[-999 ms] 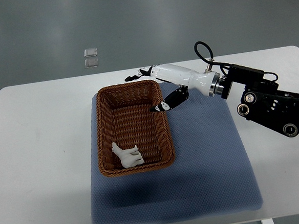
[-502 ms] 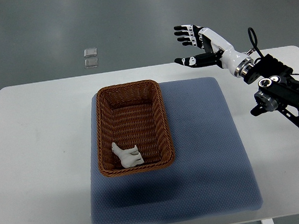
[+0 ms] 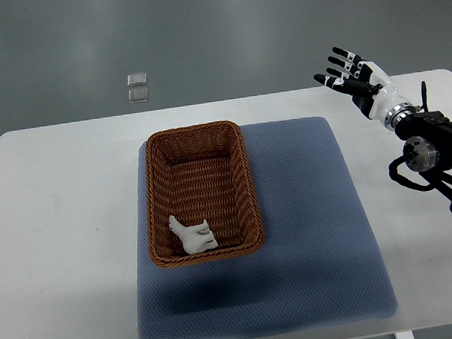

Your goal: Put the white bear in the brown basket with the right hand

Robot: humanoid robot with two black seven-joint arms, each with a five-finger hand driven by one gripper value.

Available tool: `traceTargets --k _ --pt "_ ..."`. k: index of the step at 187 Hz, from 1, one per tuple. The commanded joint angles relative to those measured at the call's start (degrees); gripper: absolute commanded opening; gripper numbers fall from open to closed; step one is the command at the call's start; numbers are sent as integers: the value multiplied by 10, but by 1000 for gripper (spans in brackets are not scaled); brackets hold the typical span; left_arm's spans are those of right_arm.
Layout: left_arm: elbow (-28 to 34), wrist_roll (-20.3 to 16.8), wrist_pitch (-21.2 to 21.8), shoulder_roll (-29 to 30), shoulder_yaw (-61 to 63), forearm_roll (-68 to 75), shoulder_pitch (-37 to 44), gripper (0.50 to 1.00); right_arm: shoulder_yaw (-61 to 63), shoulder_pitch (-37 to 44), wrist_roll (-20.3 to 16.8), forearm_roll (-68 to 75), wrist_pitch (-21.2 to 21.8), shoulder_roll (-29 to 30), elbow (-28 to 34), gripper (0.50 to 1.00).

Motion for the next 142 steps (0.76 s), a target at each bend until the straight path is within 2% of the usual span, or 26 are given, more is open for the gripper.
traceTargets --k 1,41,142 --pt "0 0 0 0 -1 0 0 1000 0 -6 0 31 1 0 -5 924" --pt "0 -1 0 0 0 0 0 1000 0 -11 0 112 4 -3 -5 926" --pt "0 0 0 0 -1 1 0 1000 -1 -21 9 104 2 2 -4 928"
